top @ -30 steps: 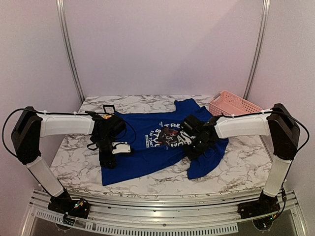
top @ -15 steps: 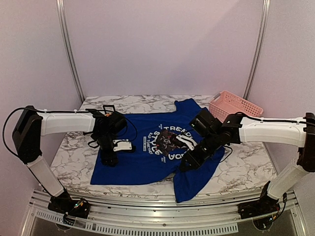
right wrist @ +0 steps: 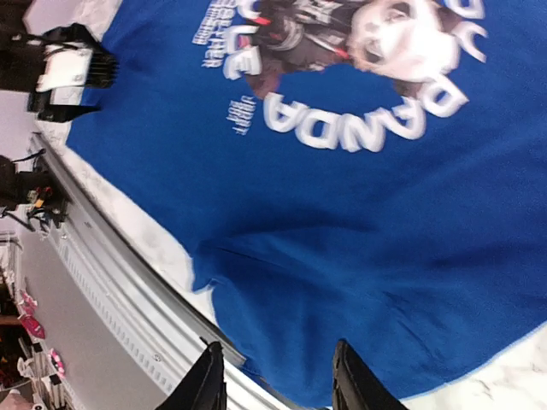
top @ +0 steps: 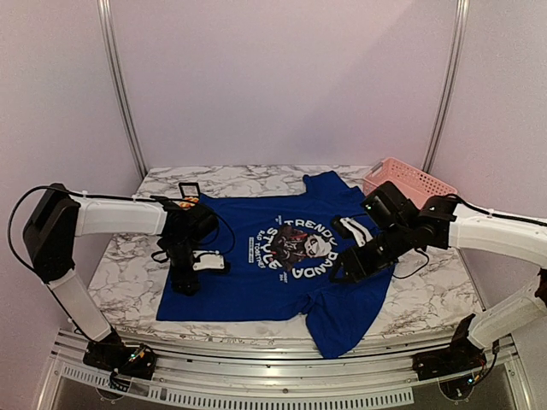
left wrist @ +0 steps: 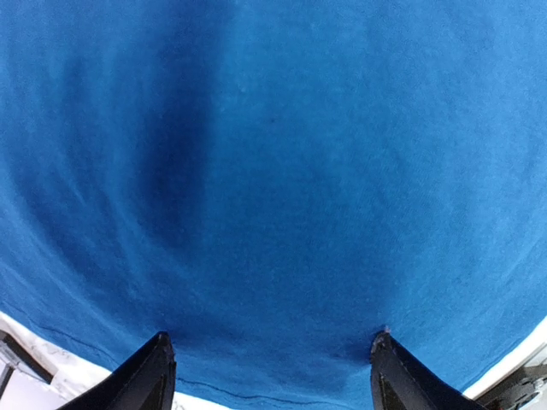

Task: Pin the brooch onto the clothing
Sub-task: Smooth out the flattened clothing at the center of the board.

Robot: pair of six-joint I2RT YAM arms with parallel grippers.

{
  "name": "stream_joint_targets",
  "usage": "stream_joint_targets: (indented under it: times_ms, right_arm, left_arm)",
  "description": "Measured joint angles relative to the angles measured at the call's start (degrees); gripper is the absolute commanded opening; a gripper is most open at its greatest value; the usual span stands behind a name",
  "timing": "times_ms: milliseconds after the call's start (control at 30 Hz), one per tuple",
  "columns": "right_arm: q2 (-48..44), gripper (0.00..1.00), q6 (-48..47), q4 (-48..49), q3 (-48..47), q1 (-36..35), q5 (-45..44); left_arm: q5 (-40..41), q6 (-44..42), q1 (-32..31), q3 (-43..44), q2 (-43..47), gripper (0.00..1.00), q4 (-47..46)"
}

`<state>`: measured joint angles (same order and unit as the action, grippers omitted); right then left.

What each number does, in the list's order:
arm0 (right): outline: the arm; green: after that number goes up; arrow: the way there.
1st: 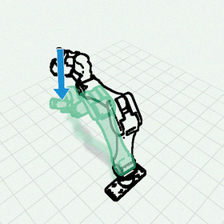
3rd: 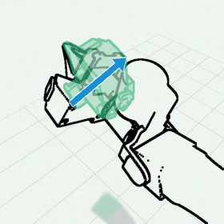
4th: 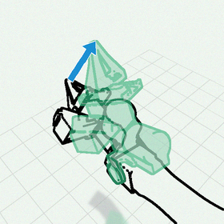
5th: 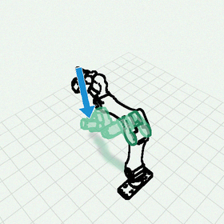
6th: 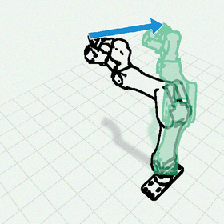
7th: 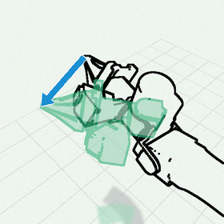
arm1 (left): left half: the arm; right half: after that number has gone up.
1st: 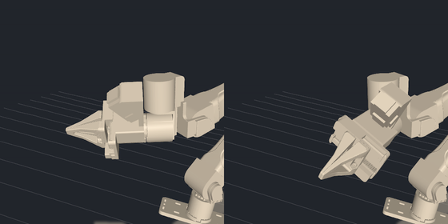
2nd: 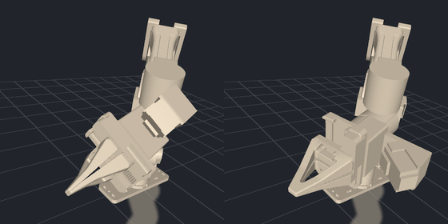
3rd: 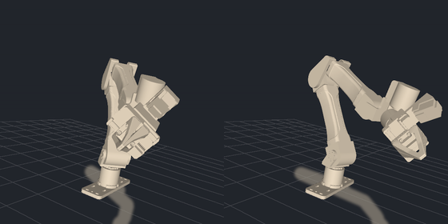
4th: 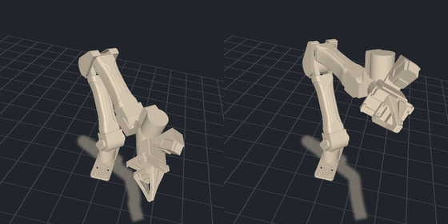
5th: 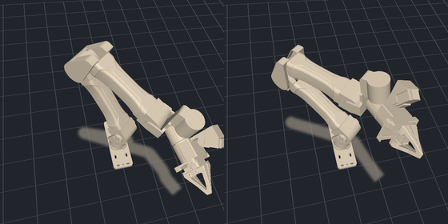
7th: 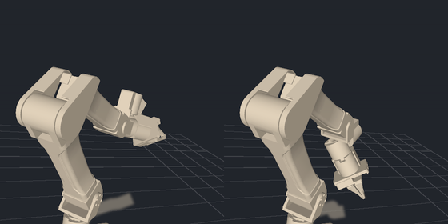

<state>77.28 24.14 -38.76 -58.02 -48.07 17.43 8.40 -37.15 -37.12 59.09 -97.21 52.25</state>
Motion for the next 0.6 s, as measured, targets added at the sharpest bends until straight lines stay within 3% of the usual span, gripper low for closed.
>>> stream_joint_targets:
  times_ms: [167, 367, 600]
  right_arm:
    - [-4.37, 0.0, 11.65, 1.31, 10.56, 9.01, -7.13]
    - [7.74, 0.0, 20.46, 1.99, 12.61, 9.9, -14.47]
    - [10.97, 0.0, 24.59, 3.91, 10.21, 15.54, -24.39]
  left_arm:
    - [0.22, 0.02, 0.09, 0.13, -0.33, 0.78, 0.0]
    - [0.79, 0.0, 0.09, 0.17, -0.44, 0.78, -0.09]
    - [1.27, -0.44, 0.52, -0.04, -0.22, 0.78, -0.5]
